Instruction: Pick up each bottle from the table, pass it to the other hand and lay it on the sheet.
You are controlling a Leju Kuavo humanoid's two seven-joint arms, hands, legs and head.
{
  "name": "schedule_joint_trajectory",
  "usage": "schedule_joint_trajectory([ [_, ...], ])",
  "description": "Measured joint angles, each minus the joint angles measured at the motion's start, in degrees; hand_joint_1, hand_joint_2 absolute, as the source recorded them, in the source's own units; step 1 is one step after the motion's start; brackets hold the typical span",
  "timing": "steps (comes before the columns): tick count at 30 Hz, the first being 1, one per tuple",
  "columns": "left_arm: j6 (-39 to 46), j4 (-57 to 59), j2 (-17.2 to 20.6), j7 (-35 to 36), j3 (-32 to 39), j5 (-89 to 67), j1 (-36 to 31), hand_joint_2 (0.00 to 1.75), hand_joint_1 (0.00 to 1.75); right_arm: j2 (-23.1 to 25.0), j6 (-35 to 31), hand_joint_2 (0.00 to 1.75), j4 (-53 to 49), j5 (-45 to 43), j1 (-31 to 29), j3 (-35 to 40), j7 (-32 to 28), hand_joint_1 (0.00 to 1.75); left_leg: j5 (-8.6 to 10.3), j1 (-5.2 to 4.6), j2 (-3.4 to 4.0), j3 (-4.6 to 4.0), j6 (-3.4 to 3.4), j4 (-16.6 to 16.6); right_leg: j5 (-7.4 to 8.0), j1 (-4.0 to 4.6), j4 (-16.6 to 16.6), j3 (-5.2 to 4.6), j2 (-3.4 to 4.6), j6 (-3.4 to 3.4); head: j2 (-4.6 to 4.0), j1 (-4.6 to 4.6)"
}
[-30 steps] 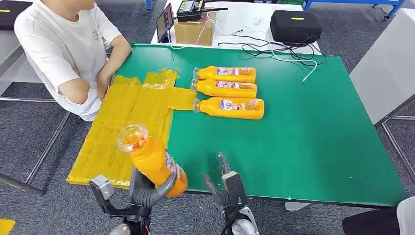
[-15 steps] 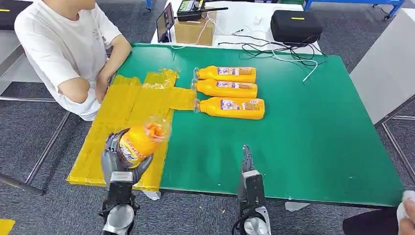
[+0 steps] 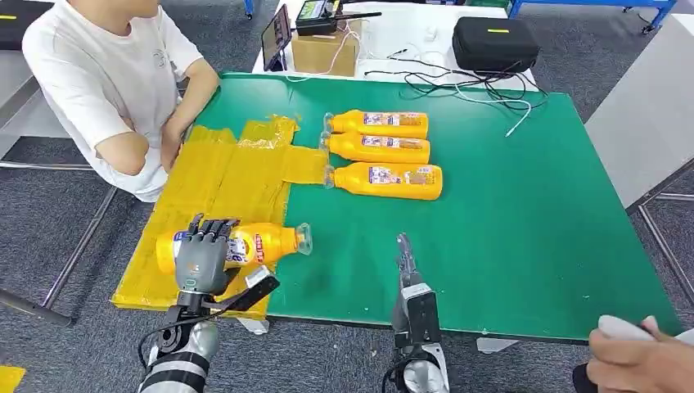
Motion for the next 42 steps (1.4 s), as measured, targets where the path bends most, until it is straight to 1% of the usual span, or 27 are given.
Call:
schedule_joint_trajectory([
  [3, -1.4, 7.4, 2.8, 5.6, -1.9, 1.5, -2.9, 1.75, 1.64, 0.2, 0.2, 0.0, 0.0, 0.0, -0.1, 0.2, -0.1, 0.0, 0.0, 0.0, -0.03, -0.01, 0.0, 0.0, 0.0, 0.0, 0.0, -0.01, -0.01, 0.0, 0.02, 0.0],
  [4, -2.2, 10.2, 3.6, 7.5, -2.4, 2.6, -4.1, 1.75, 1.4, 0.4, 0.2, 0.0, 0.0, 0.2, -0.1, 0.2, 0.0, 0.0, 0.0, 0.0, -0.07, 0.01, 0.0, 0.0, 0.0, 0.0, 0.0, 0.02, -0.04, 0.0, 0.0, 0.0],
  [8, -5.7, 18.2, 6.4, 13.9, -5.5, 3.6, -9.0, 1.75, 1.4, 0.9, 0.2, 0.0, -0.2, 1.1, -0.2, 0.1, 0.9, 0.0, -0.01, -0.01, -0.22, 0.27, 0.0, 0.0, -0.04, -0.01, 0.0, 0.33, -0.1, -0.01, 0.0, 0.0],
  [9, -7.1, 19.5, 6.9, 14.8, -6.0, 3.9, -10.1, 1.75, 1.29, 0.9, 0.2, 0.0, -0.3, 1.3, -0.2, 0.1, 1.0, 0.0, -0.01, -0.01, -0.24, 0.4, -0.01, 0.0, -0.07, -0.01, 0.0, 0.47, -0.11, -0.03, 0.0, -0.02],
  [10, -8.6, 20.7, 7.4, 15.4, -6.6, 4.4, -11.0, 1.75, 0.38, 1.0, 0.2, 0.0, -0.5, 1.5, -0.2, 0.1, 1.1, 0.0, -0.01, -0.01, -0.27, 0.5, -0.01, 0.0, -0.08, -0.01, 0.0, 0.6, -0.11, -0.03, 0.0, -0.02],
  [11, -9.6, 21.7, 7.7, 15.7, -7.0, 4.8, -11.8, 1.75, 0.0, 1.0, 0.2, 0.0, -0.6, 1.5, -0.2, 0.0, 1.1, 0.0, -0.01, -0.01, -0.28, 0.6, -0.02, 0.0, -0.09, -0.01, 0.0, 0.7, -0.12, -0.03, 0.0, -0.02],
  [14, -11.4, 23.9, 8.6, 16.0, -8.1, 5.6, -12.9, 1.75, 0.0, 1.0, 0.2, 0.0, -1.0, 1.8, -0.3, -0.2, 1.2, 0.0, 0.01, -0.01, -0.3, 0.79, -0.03, -0.1, -0.09, 0.0, 0.0, 0.83, -0.12, -0.06, 0.02, -0.02],
  [15, -13.1, 24.2, 8.7, 15.9, -8.3, 6.2, -13.3, 0.0, 0.0, 1.0, 0.2, 0.0, -1.1, 2.0, -0.3, -0.2, 1.2, 0.0, 0.04, -0.01, -0.32, 0.85, -0.05, -0.1, -0.13, 0.0, 0.0, 0.83, -0.12, -0.13, 0.0, 0.0],
  [18, -24.8, 24.6, 9.6, 15.4, -9.6, 11.5, -15.3, 0.0, 0.0, 1.1, 1.3, 0.0, -1.2, 2.4, -0.5, -0.7, 1.8, 0.0, -0.01, -0.01, -0.38, 1.16, -0.12, -0.1, -0.16, -0.01, 0.0, 0.88, -0.14, -0.15, 0.0, -0.04],
  [20, -30.3, 24.6, 10.3, 15.3, -10.6, 14.4, -16.3, 0.0, 0.0, 1.2, 2.2, 0.0, -1.2, 2.7, -0.8, -1.1, 2.1, 0.0, -0.02, -0.03, -0.62, 1.46, -0.11, -0.1, -0.28, -0.03, -0.1, 1.14, -0.36, -0.18, 0.0, -0.04],
  [21, -32.1, 24.5, 10.7, 15.2, -11.4, 15.7, -16.6, 0.0, 0.0, 1.3, 2.4, 0.0, -1.2, 3.0, -0.9, -1.3, 2.1, 0.0, -0.05, -0.03, -0.75, 1.63, -0.13, -0.1, -0.37, -0.04, -0.1, 1.32, -0.49, -0.19, 0.0, -0.02],
  [22, -33.4, 24.4, 11.0, 15.2, -12.1, 17.0, -16.8, 0.0, 0.0, 1.4, 2.6, 0.0, -1.2, 3.3, -1.1, -1.4, 2.1, 0.0, -0.22, -0.03, -0.9, 1.81, -0.33, -0.1, -0.56, -0.04, -0.1, 1.5, -0.62, -0.04, 0.0, 0.0],
  [26, -34.9, 24.3, 11.9, 15.1, -13.8, 18.8, -17.0, 0.0, 0.0, 1.7, 3.0, 0.0, -1.2, 3.5, -1.7, -1.5, 2.1, 0.0, -0.34, -0.03, -0.95, 2.37, -0.28, -0.1, -0.73, -0.03, -0.1, 2.06, -0.68, -0.07, 0.02, 0.0],
  [29, -39.0, 23.7, 12.4, 11.6, -14.0, 25.6, -17.3, 0.0, 0.0, 2.1, 3.0, 0.0, -1.2, 3.8, -2.4, -1.6, 2.0, 0.0, -0.18, -0.02, -0.99, 2.32, -0.17, -0.1, -0.64, -0.02, 0.0, 2.05, -0.75, -0.16, 0.02, -0.04],
  [30, -40.9, 23.0, 12.6, 10.3, -14.1, 28.4, -17.3, 1.75, 0.0, 2.1, 3.0, 0.0, -1.2, 3.8, -2.7, -1.6, 1.9, 0.0, -0.15, -0.02, -1.02, 2.31, -0.13, -0.1, -0.63, -0.02, 0.0, 2.01, -0.82, -0.15, 0.0, -0.02],
  [33, -44.6, 19.5, 12.9, 8.1, -15.9, 38.3, -15.6, 1.75, 0.0, 2.1, 3.3, 0.0, -0.8, 3.4, -3.1, -1.6, 1.6, 0.0, -0.18, -0.02, -1.0, 2.3, -0.15, -0.1, -0.58, -0.03, 0.0, 2.06, -0.82, -0.08, 0.0, 0.0],
  [35, -42.4, 15.6, 13.0, 7.1, -17.4, 44.9, -13.7, 1.75, 0.0, 2.1, 3.5, 0.0, -0.5, 3.3, -3.0, -1.6, 1.4, 0.0, -0.16, -0.03, -0.89, 2.12, -0.14, -0.1, -0.47, -0.05, 0.0, 2.33, -0.78, -0.05, 0.0, 0.0],
  [36, -40.0, 13.7, 13.0, 5.9, -18.1, 47.2, -12.5, 1.75, 0.0, 2.1, 3.5, 0.0, -0.4, 3.3, -2.9, -1.6, 1.3, 0.0, -0.13, -0.03, -0.8, 2.0, -0.13, -0.1, -0.39, -0.04, 0.0, 2.17, -0.74, -0.17, 0.0, 0.0],
  [37, -36.4, 11.5, 12.7, 4.1, -18.8, 49.3, -10.9, 1.75, 0.0, 2.1, 3.3, 0.0, -0.2, 3.4, -2.8, -1.6, 1.1, 0.0, -0.1, -0.03, -0.65, 1.87, -0.1, -0.1, -0.37, -0.04, 0.0, 1.99, -0.64, -0.14, 0.02, 0.02],
  [39, -25.8, 5.7, 11.5, -0.5, -19.8, 53.9, -7.5, 1.75, 0.0, 2.1, 2.5, 0.0, 0.1, 3.6, -2.6, -1.6, 0.0, 0.0, -0.05, -0.02, -0.59, 1.37, -0.06, 0.0, -0.29, -0.03, 0.0, 1.42, -0.55, -0.05, 0.02, 0.0],
  [41, -11.8, 0.2, 9.8, -5.8, -20.6, 55.8, -6.1, 1.75, 0.0, 2.0, 1.8, 0.0, 0.4, 4.4, -2.5, -1.3, -3.0, 0.0, 0.02, -0.02, -0.61, 0.83, -0.01, 0.0, -0.21, -0.03, 0.0, 0.96, -0.55, 0.05, 0.0, 0.0],
  [42, -7.7, -2.4, 9.1, -7.4, -20.8, 57.7, -6.0, 1.75, 0.0, 2.0, 1.3, 0.0, 0.4, 4.8, -2.5, -1.0, -4.2, 0.0, 0.02, -0.02, -0.62, 0.72, 0.0, 0.0, -0.2, -0.04, 0.0, 0.88, -0.55, 0.06, 0.0, 0.0],
])
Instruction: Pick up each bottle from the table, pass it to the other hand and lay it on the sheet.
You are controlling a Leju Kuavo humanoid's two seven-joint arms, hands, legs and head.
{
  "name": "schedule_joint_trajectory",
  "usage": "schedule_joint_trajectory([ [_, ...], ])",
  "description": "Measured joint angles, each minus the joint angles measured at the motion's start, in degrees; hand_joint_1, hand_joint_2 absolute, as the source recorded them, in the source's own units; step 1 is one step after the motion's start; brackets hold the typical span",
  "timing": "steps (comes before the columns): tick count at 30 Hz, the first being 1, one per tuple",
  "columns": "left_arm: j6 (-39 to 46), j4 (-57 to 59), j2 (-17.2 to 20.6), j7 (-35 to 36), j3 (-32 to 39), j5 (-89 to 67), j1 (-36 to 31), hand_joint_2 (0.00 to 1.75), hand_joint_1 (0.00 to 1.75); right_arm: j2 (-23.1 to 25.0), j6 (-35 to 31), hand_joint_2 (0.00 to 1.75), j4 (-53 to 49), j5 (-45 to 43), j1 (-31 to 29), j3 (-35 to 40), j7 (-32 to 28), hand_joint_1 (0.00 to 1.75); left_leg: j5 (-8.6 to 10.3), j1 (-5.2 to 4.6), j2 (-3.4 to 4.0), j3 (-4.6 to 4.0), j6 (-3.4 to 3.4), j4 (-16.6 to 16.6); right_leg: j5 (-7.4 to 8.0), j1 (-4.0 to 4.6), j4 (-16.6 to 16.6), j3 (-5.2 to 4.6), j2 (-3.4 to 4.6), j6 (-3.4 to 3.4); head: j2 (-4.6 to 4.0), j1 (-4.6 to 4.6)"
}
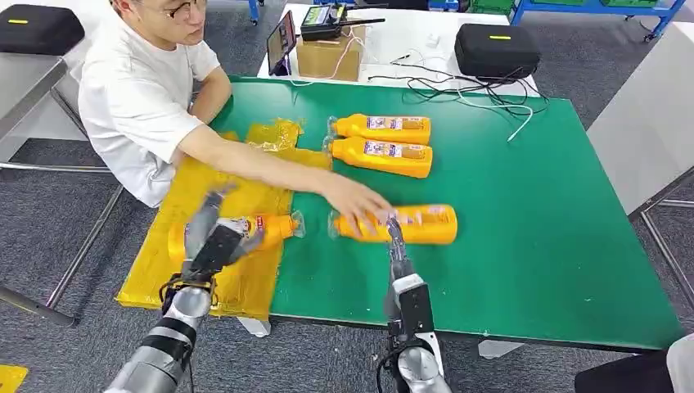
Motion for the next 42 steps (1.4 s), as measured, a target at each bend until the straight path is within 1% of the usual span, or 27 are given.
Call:
schedule_joint_trajectory([
  [1, 2.5, -2.5, -0.7, -0.5, -0.3, 1.8, -0.1, 1.75, 0.0, 0.0, -0.9, 0.0, 0.0, 0.7, 0.0, 0.4, -0.9, 0.0, 0.0, 0.0, 0.0, 0.0, 0.0, 0.0, 0.0, 0.0, 0.0, 0.0, 0.0, 0.0, 0.0, 0.02],
  [2, 3.2, -4.9, -1.0, -0.5, -0.6, 3.0, -0.2, 1.75, 0.0, 0.0, -2.2, 0.0, 0.0, 1.8, 0.0, 0.9, -1.7, 0.0, -0.01, 0.0, 0.01, -0.01, 0.0, 0.0, 0.0, 0.0, 0.0, -0.03, 0.01, 0.0, 0.0, 0.0],
  [3, 3.7, -7.7, -1.2, -0.5, -1.1, 4.1, -0.2, 1.75, 0.0, -0.1, -3.9, 1.75, 0.0, 3.3, 0.0, 1.5, -2.5, 0.0, -0.01, 0.0, 0.02, -0.06, 0.0, 0.0, 0.0, 0.0, 0.0, -0.09, 0.01, 0.0, 0.02, -0.02],
  [5, 3.8, -11.8, -1.5, -0.8, -2.1, 5.7, -0.4, 1.75, 0.0, -0.3, -6.4, 1.75, 0.0, 5.8, 0.0, 2.5, -3.3, 0.0, -0.02, 0.0, 0.02, -0.17, -0.01, 0.0, -0.01, 0.0, 0.0, -0.19, 0.01, 0.0, 0.0, 0.0],
  [9, 4.8, -19.0, -2.2, -1.9, -3.0, 10.4, -0.8, 1.75, 0.0, -1.9, -15.2, 1.75, -0.1, 15.0, 0.0, 4.9, -4.1, 0.0, -0.03, 0.0, 0.09, -0.24, -0.01, 0.0, -0.01, 0.0, 0.0, -0.29, 0.05, 0.0, 0.0, 0.0],
  [12, 5.8, -22.3, -2.6, -1.9, -3.1, 12.5, -1.0, 1.75, 0.0, -3.3, -18.8, 1.75, -0.7, 18.5, 0.1, 6.6, -4.2, 0.0, -0.03, 0.0, 0.09, -0.24, -0.01, 0.0, -0.01, 0.0, 0.0, -0.33, 0.05, 0.0, 0.0, 0.0],
  [14, 5.8, -24.0, -2.8, -0.9, -3.7, 15.1, -1.0, 1.75, 0.0, -4.4, -21.5, 1.75, -2.4, 29.4, 0.7, 6.6, -4.2, 0.0, -0.03, 0.0, 0.09, -0.26, 0.0, 0.0, -0.01, 0.0, 0.0, -0.32, 0.04, 0.0, 0.02, 0.0],
  [16, 5.8, -25.3, -2.8, 0.1, -4.3, 16.1, -1.0, 1.75, 0.0, -4.8, -22.3, 1.75, -3.7, 46.3, 1.5, 4.8, -4.2, 0.0, -0.03, 0.0, 0.09, -0.27, 0.0, 0.0, -0.01, 0.0, 0.0, -0.32, 0.05, 0.0, 0.0, 0.0],
  [17, 5.8, -25.9, -2.8, 0.2, -4.6, 16.3, -0.9, 1.75, 0.0, -4.9, -22.3, 1.75, -4.2, 52.2, 1.8, 3.9, -4.2, 0.0, -0.03, -0.01, 0.09, -0.27, 0.0, 0.0, -0.01, 0.0, 0.0, -0.33, 0.05, 0.0, 0.0, -0.02],
  [18, 5.8, -26.3, -2.8, 0.3, -4.8, 16.3, -0.9, 1.75, 0.0, -5.0, -22.3, 1.75, -4.5, 55.0, 2.2, 3.4, -4.3, 0.0, -0.03, 0.0, 0.07, -0.29, 0.0, 0.0, -0.01, 0.0, 0.0, -0.34, 0.04, 0.0, 0.0, -0.02],
  [20, 6.2, -27.1, -2.8, 0.7, -5.2, 16.0, -0.6, 1.75, 0.0, -5.1, -22.4, 1.75, -5.3, 55.9, 2.7, 2.3, -4.2, 0.0, -0.03, 0.0, 0.05, -0.31, 0.0, 0.0, -0.01, 0.0, 0.0, -0.34, 0.04, 0.0, 0.0, 0.0],
  [23, 6.6, -28.1, -2.9, 1.4, -5.5, 13.8, 1.0, 1.75, 0.0, -5.0, -22.4, 1.75, -6.2, 62.1, 2.8, -0.4, -1.9, 0.0, -0.04, -0.01, 0.27, -0.31, -0.01, 0.0, -0.01, 0.0, 0.0, -0.35, 0.13, 0.0, 0.0, -0.02],
  [24, 7.0, -28.4, -3.0, 1.8, -5.6, 12.4, 1.9, 1.75, 0.0, -5.1, -22.4, 1.75, -6.3, 64.9, 2.8, -0.8, 0.1, 0.0, -0.04, -0.01, 0.3, -0.31, -0.01, 0.0, -0.01, 0.0, 0.0, -0.39, 0.2, 0.0, 0.0, 0.0],
  [27, 7.2, -29.0, -3.4, 2.7, -5.7, 7.0, 5.7, 1.75, 0.0, -6.0, -22.4, 1.75, -6.4, 68.9, 3.2, -1.1, 7.4, 0.0, -0.08, -0.02, 0.28, -0.31, -0.02, 0.0, -0.01, -0.02, 0.0, -0.4, 0.22, 0.0, 0.0, -0.02],
  [29, 7.3, -29.1, -3.7, 3.0, -6.0, 5.9, 8.4, 1.75, 0.0, -6.6, -22.4, 1.75, -6.7, 69.4, 3.7, -1.8, 9.7, 0.0, -0.1, -0.02, 0.3, -0.35, -0.02, 0.0, -0.01, -0.02, 0.0, -0.45, 0.23, 0.0, 0.0, -0.02],
  [32, 7.5, -29.4, -4.0, 3.0, -6.8, 5.3, 11.5, 1.75, 0.0, -7.2, -22.4, 1.75, -6.9, 70.0, 4.0, -3.2, 10.9, 0.0, -0.1, -0.02, 0.32, -0.4, -0.01, 0.0, -0.01, -0.02, 0.0, -0.52, 0.27, 0.0, 0.0, 0.0],
  [38, 7.6, -29.4, -4.3, 3.1, -7.3, 5.3, 13.6, 1.75, 0.0, -7.6, -22.4, 1.75, -6.9, 70.0, 4.2, -4.3, 11.1, 0.0, -0.1, -0.01, 0.33, -0.41, -0.02, 0.0, -0.01, 0.0, 0.0, -0.52, 0.27, 0.0, 0.0, -0.02],
  [39, 7.5, -29.4, -4.4, 3.4, -7.3, 5.2, 13.7, 1.75, 0.0, -7.7, -22.4, 1.75, -6.9, 70.2, 4.2, -4.4, 12.1, 0.0, -0.1, -0.01, 0.33, -0.41, -0.02, 0.0, -0.01, 0.0, 0.0, -0.52, 0.27, 0.0, 0.0, -0.02],
  [42, 7.1, -29.4, -4.5, 4.8, -7.8, 4.1, 14.4, 1.75, 0.0, -7.8, -22.4, 1.75, -4.1, 69.2, 2.4, -4.3, 18.8, 0.0, -0.09, -0.01, 0.37, -0.41, -0.02, 0.0, 0.0, -0.01, 0.0, -0.51, 0.28, 0.0, 0.0, -0.04],
])
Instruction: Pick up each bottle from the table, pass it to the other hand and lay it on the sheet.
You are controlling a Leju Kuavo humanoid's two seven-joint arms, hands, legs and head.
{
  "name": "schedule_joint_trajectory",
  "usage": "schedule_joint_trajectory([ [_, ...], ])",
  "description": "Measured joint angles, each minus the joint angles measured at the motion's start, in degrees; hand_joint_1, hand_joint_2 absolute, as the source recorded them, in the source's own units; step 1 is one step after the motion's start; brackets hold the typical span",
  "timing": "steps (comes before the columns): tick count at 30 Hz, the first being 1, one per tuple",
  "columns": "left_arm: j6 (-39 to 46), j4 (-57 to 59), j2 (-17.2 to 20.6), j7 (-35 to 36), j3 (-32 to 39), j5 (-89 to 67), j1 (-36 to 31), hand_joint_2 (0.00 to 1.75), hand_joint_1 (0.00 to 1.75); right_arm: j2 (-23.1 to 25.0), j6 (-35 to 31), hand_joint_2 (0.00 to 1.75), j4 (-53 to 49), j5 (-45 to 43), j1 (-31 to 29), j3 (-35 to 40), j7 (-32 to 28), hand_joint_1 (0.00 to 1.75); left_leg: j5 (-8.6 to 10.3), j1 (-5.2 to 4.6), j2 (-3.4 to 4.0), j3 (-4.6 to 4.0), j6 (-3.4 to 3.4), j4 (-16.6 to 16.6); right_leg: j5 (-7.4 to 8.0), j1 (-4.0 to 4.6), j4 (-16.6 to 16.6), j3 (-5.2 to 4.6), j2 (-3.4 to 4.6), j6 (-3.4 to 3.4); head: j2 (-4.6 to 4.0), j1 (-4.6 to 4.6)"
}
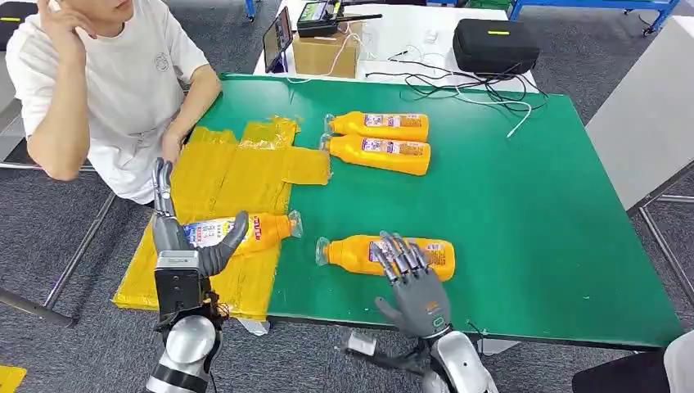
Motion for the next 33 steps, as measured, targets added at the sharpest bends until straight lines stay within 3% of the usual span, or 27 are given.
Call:
schedule_joint_trajectory([
  [5, 0.2, 0.0, -0.3, 0.1, -0.3, -1.0, 0.3, 1.75, 0.0, -0.9, 0.2, 1.75, 6.3, -2.8, -4.3, 1.4, 7.1, 0.0, 0.01, -0.01, 0.02, 0.0, 0.0, 0.0, 0.04, -0.02, 0.0, 0.01, 0.02, 0.03, 0.0, 0.02],
  [9, 0.5, -0.4, -0.4, 1.4, -0.1, -3.0, 0.4, 1.75, 0.0, -1.6, 4.6, 1.75, 10.4, -2.2, -7.3, 3.0, 13.3, 0.0, 0.01, -0.01, -0.02, -0.01, 0.0, 0.0, 0.04, -0.01, 0.0, 0.01, 0.01, 0.03, 0.0, 0.02],
  [28, 0.5, -0.8, -1.1, 2.0, 1.8, -4.1, -0.2, 1.75, 0.0, -4.2, 8.0, 1.75, 21.7, -2.7, -15.3, 5.0, 17.4, 0.0, 0.01, -0.01, -0.01, 0.0, 0.01, 0.0, 0.05, -0.01, 0.0, 0.01, 0.02, 0.04, 0.0, 0.02],
  [33, 0.5, -0.8, -1.1, 3.4, 1.9, -4.1, -0.4, 1.75, 0.0, -4.1, 14.6, 1.75, 24.3, -1.2, -18.0, 5.0, 22.4, 0.0, 0.01, -0.01, 0.05, 0.06, 0.0, 0.0, 0.05, 0.0, 0.0, 0.03, 0.03, 0.04, 0.0, 0.02],
])
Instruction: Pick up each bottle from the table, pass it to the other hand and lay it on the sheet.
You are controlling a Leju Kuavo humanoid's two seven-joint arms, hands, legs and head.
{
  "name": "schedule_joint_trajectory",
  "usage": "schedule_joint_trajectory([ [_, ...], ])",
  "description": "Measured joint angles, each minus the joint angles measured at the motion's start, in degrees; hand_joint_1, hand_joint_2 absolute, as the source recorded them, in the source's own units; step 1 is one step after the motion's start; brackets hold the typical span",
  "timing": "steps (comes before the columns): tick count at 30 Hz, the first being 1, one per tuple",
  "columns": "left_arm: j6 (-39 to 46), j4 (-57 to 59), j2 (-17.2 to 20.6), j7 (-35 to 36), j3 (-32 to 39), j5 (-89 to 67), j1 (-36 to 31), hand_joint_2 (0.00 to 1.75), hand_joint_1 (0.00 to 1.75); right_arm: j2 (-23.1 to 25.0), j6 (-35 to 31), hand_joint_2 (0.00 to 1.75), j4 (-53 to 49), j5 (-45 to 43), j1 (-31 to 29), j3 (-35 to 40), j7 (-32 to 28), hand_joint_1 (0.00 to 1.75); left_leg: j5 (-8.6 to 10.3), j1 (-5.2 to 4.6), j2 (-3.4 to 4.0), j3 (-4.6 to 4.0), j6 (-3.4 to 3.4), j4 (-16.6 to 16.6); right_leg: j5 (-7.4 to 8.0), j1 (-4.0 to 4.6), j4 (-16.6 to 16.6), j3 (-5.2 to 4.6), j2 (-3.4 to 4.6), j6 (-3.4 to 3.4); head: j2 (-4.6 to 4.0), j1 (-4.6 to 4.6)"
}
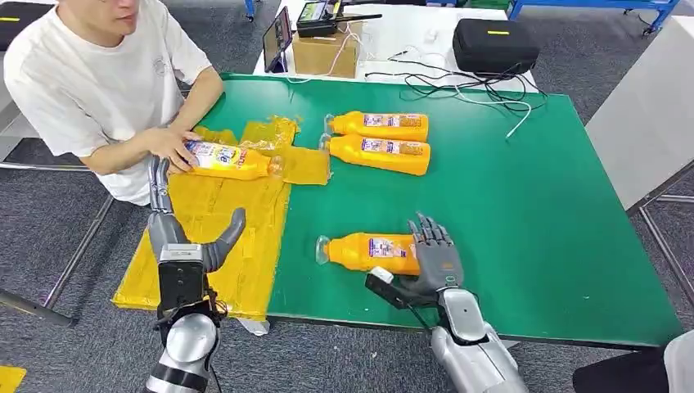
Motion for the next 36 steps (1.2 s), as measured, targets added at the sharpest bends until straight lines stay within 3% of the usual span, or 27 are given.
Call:
schedule_joint_trajectory([
  [2, -0.5, 0.0, 0.0, 1.4, 0.0, 0.1, 0.1, 1.75, 0.0, 0.1, 4.9, 1.75, 1.2, 2.8, -2.1, 0.6, 5.3, 0.07, -0.01, 0.0, 0.19, 0.17, -0.01, 0.0, 0.01, 0.0, 0.0, 0.08, 0.16, -0.02, 0.0, 0.0],
  [3, -0.7, -0.2, 0.0, 1.8, 0.0, 0.1, 0.1, 1.75, 0.0, 0.2, 6.5, 1.75, 1.8, 3.3, -2.8, 0.8, 6.8, 1.73, -0.01, 0.0, 0.18, 0.22, 0.0, 0.0, 0.03, 0.01, 0.0, 0.11, 0.16, -0.04, 0.0, 0.0],
  [16, -6.6, 0.1, 0.2, 5.5, 0.0, 6.1, 0.0, 1.75, 0.0, -0.8, 18.4, 1.75, 7.3, -3.0, -7.9, 1.6, 4.0, 1.75, 0.02, 0.0, 0.12, 0.67, 0.07, 0.0, 0.12, 0.01, -0.1, 0.01, 0.16, -0.08, 0.0, 0.02],
  [24, -7.1, 1.0, 0.5, 5.7, 0.0, 6.6, -0.5, 1.75, 0.0, -1.9, 20.3, 1.75, 8.5, -6.0, -9.4, 2.5, 3.3, 1.75, 0.02, 0.0, 0.04, 0.85, 0.07, 0.0, 0.11, 0.0, -0.2, 0.24, 0.15, -0.08, 0.0, 0.0],
  [32, -7.3, 0.8, 0.9, 5.6, -0.3, 6.6, 0.1, 1.75, 0.0, -2.6, 13.5, 1.75, 7.3, -13.1, -6.7, 2.1, -6.1, 1.75, 0.01, -0.01, 0.17, 0.91, 0.08, 0.0, 0.17, 0.0, -0.2, 0.65, 0.16, -0.04, 0.02, 0.02],
  [36, -12.3, 0.3, 0.8, 6.6, -0.4, 14.1, 1.5, 1.75, 0.0, -2.4, 10.6, 1.75, 0.4, -24.3, -1.3, -0.1, -15.4, 1.75, 0.0, 0.01, 0.18, 0.82, 0.07, 0.0, 0.18, 0.05, -0.2, 0.8, 0.2, -0.03, 0.02, 0.02],
])
